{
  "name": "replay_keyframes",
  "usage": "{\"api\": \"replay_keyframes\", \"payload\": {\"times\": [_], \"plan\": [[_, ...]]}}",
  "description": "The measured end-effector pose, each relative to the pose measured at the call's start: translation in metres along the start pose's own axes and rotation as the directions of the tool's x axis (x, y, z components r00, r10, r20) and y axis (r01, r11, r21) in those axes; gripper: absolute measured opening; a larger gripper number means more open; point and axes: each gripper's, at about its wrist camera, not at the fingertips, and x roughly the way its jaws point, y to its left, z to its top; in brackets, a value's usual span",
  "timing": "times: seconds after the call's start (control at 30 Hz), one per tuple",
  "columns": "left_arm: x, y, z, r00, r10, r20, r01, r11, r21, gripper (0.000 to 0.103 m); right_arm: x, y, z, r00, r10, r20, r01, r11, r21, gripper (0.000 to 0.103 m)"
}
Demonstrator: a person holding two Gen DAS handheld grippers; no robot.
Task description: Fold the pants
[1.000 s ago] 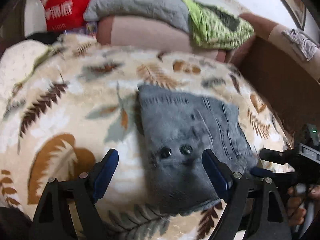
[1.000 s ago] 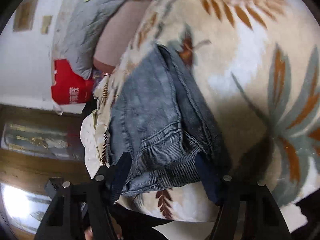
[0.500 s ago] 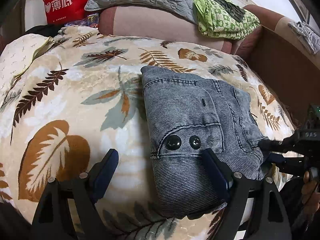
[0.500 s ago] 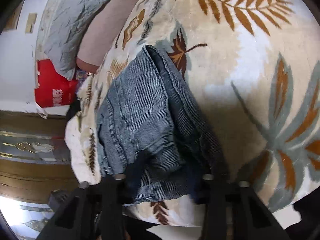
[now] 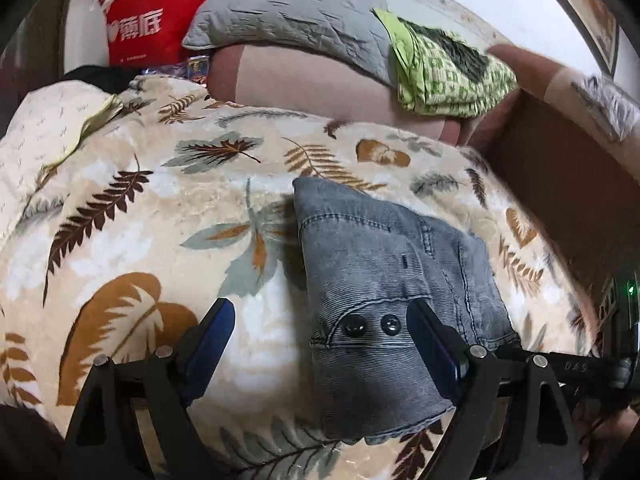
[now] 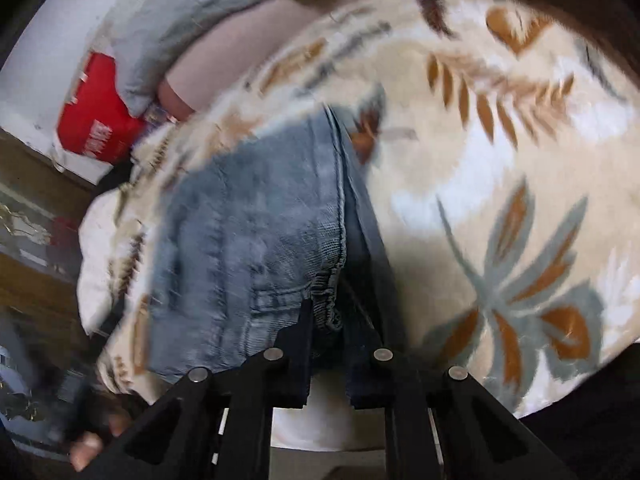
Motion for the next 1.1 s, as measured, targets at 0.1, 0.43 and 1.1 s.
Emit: {"api": "replay_keyframes", "payload": {"times": [0.1, 0.43, 1.1], "plan": [[0.031, -0.014, -0.014, 0.993, 0.056, -0.107, -0.046, 0.995, 0.093, 0.088, 0.005, 0.0, -0.001, 1.0, -0.002, 0.012, 0.002, 1.0, -0.015, 0.013], [0.03, -0.022, -0.024, 0.993, 0.1, -0.054, -0.092, 0.985, 0.147, 0.089, -0.023, 0.012, 0.004, 0.999, -0.04, 0.014, 0.041, 0.993, -0.111, 0.018], [0.012, -0.019, -0.012, 0.997, 0.071, -0.03, -0.068, 0.994, 0.091, 0.088, 0.014, 0.028, 0.006, 0.999, 0.02, -0.042, -0.026, 0.989, -0.149, 0.03]]}}
